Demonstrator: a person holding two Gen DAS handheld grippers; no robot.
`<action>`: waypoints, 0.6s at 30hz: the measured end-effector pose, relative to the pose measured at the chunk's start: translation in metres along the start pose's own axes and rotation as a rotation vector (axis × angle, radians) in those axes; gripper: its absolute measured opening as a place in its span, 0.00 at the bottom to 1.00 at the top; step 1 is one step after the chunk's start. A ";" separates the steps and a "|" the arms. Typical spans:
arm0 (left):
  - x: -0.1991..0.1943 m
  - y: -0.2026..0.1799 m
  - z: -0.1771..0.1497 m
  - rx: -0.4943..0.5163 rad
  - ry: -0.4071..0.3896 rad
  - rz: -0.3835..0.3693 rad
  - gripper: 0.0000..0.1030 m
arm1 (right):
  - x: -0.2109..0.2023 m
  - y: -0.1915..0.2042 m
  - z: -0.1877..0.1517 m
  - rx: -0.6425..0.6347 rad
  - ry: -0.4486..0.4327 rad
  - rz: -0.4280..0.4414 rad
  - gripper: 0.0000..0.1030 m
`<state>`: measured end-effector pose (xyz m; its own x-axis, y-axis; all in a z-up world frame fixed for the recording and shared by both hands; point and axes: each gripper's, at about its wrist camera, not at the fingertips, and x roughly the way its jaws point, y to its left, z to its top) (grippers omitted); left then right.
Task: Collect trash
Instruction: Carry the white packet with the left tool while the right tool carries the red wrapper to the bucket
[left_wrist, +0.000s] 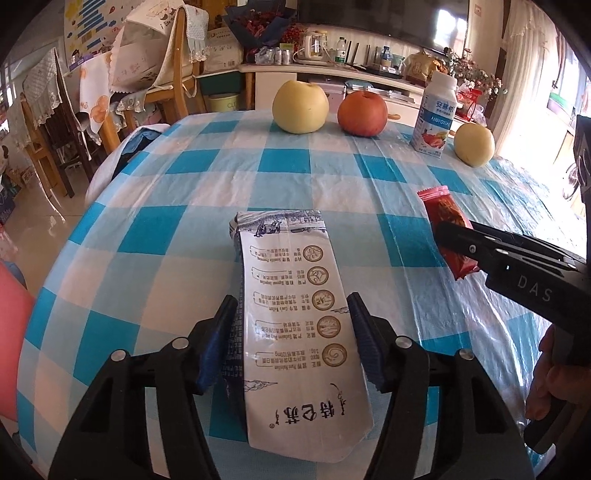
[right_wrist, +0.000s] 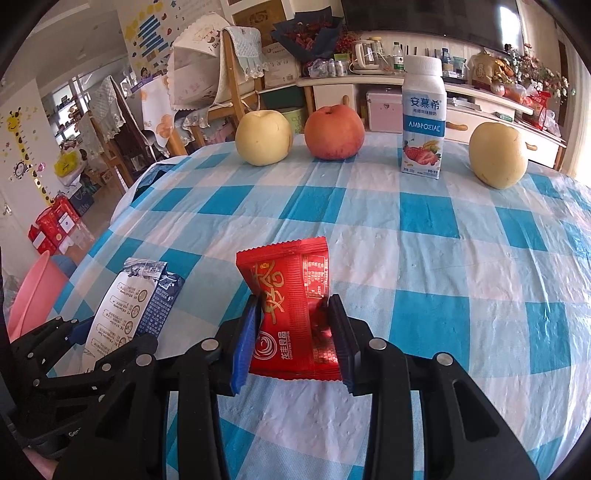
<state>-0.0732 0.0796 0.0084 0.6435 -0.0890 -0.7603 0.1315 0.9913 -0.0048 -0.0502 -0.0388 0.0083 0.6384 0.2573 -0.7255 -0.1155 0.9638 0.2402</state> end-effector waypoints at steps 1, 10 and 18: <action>-0.002 0.000 0.000 0.002 -0.009 0.005 0.60 | -0.002 0.000 -0.002 0.002 -0.004 -0.001 0.38; -0.026 0.011 0.003 -0.023 -0.087 0.041 0.60 | -0.018 0.007 -0.014 0.017 -0.008 -0.010 0.38; -0.056 0.027 0.004 -0.050 -0.160 0.079 0.55 | -0.043 0.028 -0.023 0.014 -0.018 0.011 0.37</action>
<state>-0.1025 0.1112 0.0537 0.7628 -0.0210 -0.6463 0.0405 0.9991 0.0154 -0.0987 -0.0209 0.0315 0.6509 0.2662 -0.7109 -0.1121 0.9600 0.2568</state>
